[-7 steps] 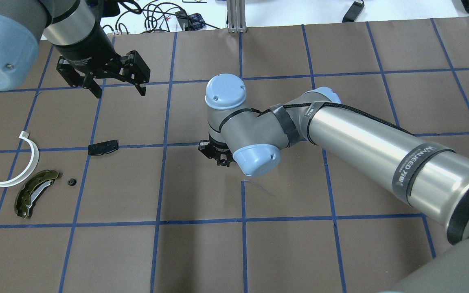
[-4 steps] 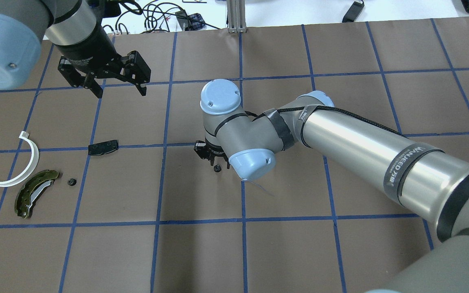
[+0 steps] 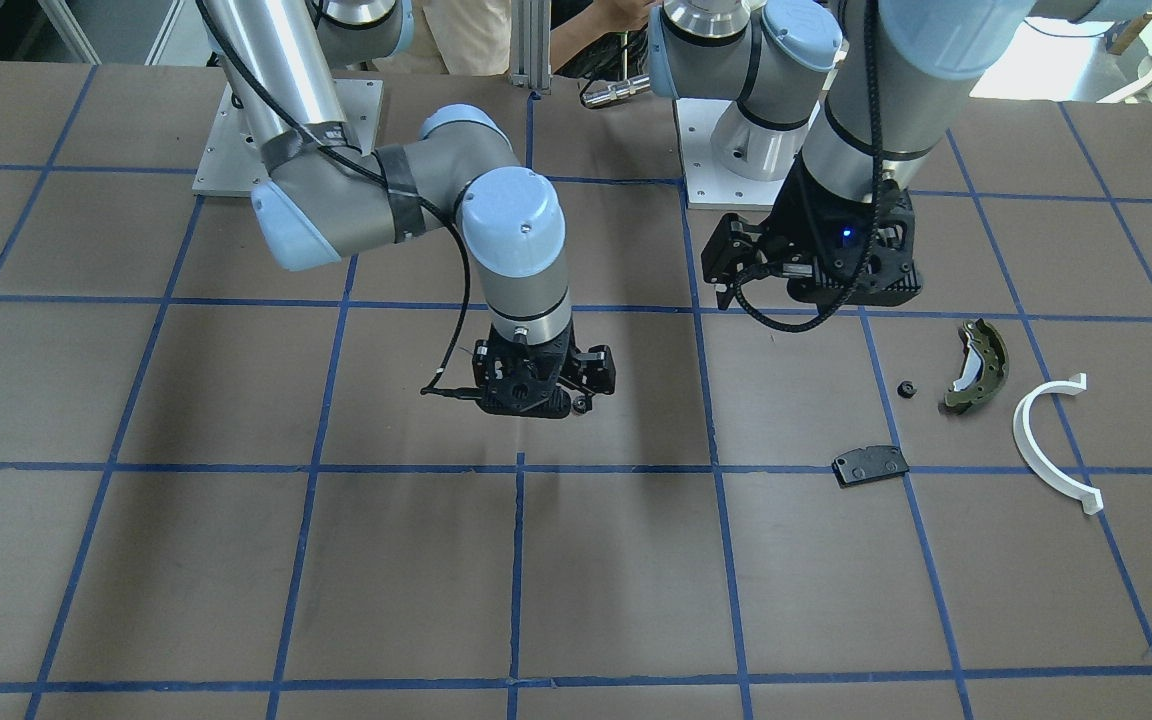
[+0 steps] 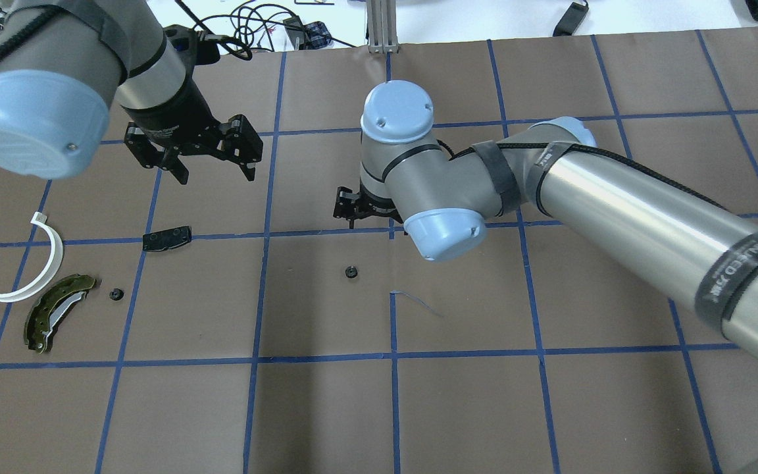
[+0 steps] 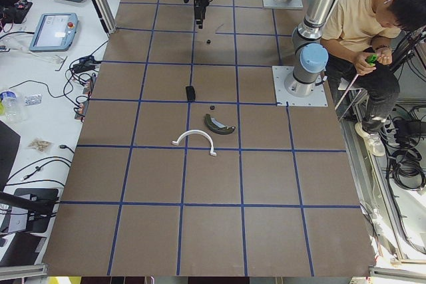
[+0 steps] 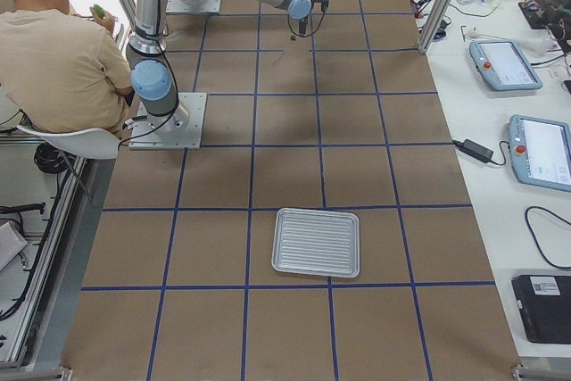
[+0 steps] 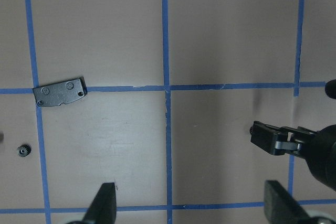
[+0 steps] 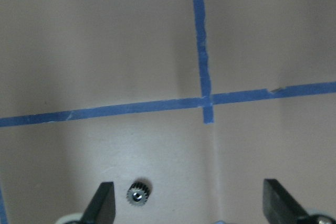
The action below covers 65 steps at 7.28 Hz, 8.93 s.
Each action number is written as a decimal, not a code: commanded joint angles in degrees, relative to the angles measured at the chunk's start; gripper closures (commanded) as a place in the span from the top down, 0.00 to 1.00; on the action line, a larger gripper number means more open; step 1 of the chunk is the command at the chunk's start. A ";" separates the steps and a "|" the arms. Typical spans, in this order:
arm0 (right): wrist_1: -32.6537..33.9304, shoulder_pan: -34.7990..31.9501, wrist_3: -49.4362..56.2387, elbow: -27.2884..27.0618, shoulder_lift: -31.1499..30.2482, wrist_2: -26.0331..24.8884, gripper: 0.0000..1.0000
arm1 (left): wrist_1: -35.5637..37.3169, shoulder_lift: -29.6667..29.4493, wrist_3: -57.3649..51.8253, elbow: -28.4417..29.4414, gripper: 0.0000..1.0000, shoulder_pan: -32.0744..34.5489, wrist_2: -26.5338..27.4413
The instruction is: Place bearing gear from tray to pile
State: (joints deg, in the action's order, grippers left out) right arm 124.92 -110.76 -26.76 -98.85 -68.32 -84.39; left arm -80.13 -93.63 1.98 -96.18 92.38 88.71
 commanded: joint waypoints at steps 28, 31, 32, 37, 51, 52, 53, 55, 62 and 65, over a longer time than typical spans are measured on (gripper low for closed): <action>-32.99 21.90 29.13 1.20 -23.87 -6.49 1.00 | 28.71 -13.07 -10.28 -13.94 0.00 -13.42 2.52; -33.25 21.81 29.13 1.73 -23.79 -6.49 1.00 | 28.79 -11.42 -22.29 -20.41 0.00 -19.42 7.23; -33.08 21.81 29.22 1.91 -23.79 -6.49 1.00 | 30.10 -10.71 -24.37 -22.54 0.00 -21.17 8.23; -33.25 21.81 29.30 1.29 -23.79 -6.40 1.00 | 30.64 -11.93 -33.36 -22.91 0.00 -27.87 7.89; -33.25 21.81 29.39 1.29 -23.87 -6.40 1.00 | -9.52 -2.80 -6.13 7.68 1.00 -4.43 2.54; -33.25 21.81 29.39 1.29 -23.87 -6.40 1.00 | -9.44 -1.92 -5.93 8.11 1.00 -2.84 2.61; -33.25 21.81 29.39 1.29 -23.79 -6.40 1.00 | -8.91 -0.35 -6.63 8.29 1.00 -2.82 1.92; -33.25 21.81 29.57 1.21 -23.79 -6.49 1.00 | -8.64 2.03 -6.28 7.50 1.00 -2.82 0.78; -33.17 21.81 29.92 1.12 -23.79 -6.49 1.00 | -5.13 3.27 -6.55 6.10 1.00 -2.82 0.15; -33.17 21.81 30.01 1.03 -23.61 -6.58 1.00 | -6.00 3.80 -3.23 6.10 1.00 -3.17 0.41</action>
State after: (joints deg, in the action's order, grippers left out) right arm 91.76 -88.92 3.23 -97.76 -92.01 -90.88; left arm -85.85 -89.93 -3.20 -90.08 89.43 88.99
